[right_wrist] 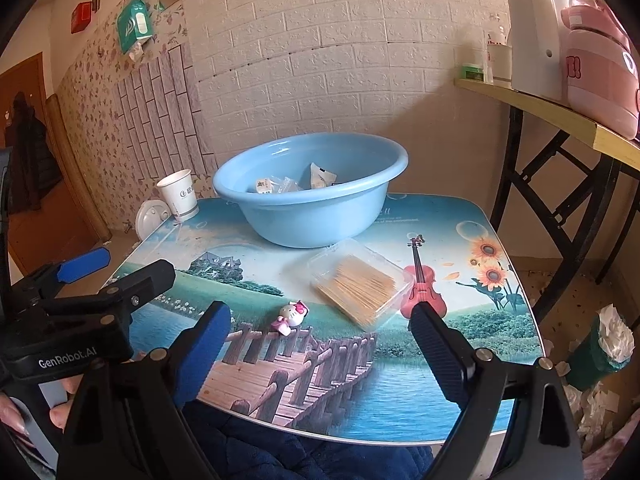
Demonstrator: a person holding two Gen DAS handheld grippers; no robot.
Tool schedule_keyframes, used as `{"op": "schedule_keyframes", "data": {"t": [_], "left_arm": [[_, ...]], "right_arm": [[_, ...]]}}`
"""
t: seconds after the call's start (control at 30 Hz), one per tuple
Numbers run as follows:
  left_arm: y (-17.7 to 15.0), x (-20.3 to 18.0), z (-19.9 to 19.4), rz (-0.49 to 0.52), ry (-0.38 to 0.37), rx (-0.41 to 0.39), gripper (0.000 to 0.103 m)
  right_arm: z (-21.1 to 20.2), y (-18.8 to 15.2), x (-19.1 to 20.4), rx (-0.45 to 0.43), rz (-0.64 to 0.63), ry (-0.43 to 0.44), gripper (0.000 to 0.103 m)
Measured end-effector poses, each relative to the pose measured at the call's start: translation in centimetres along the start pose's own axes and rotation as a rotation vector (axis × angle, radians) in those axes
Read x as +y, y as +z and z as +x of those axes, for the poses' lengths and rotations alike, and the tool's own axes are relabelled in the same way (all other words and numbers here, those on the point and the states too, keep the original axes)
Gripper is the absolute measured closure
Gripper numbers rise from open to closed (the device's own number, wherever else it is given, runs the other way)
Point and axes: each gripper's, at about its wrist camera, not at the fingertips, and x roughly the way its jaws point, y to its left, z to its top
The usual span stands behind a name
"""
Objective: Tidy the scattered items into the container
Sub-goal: 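Withdraw both tools from the basin back over the table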
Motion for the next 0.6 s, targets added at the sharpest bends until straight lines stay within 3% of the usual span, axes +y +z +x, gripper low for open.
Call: {"op": "schedule_keyframes", "data": {"t": [0.07,0.17,0.6], "left_arm": [[0.01,0.07,0.04,-0.004,-0.010,0.002,0.000],[-0.04,-0.07,-0.03,-0.003,-0.018,0.002,0.000],[-0.31,-0.41,0.10,0.008,-0.023,0.013,0.000]], "right_arm": [[0.04,0.01,-0.16,0.003,0.008,-0.006,0.009],[-0.07,0.02,-0.50,-0.001,0.021,-0.011,0.000],[-0.45,0.11,-0.88,-0.006,0.031,-0.005,0.000]]}}
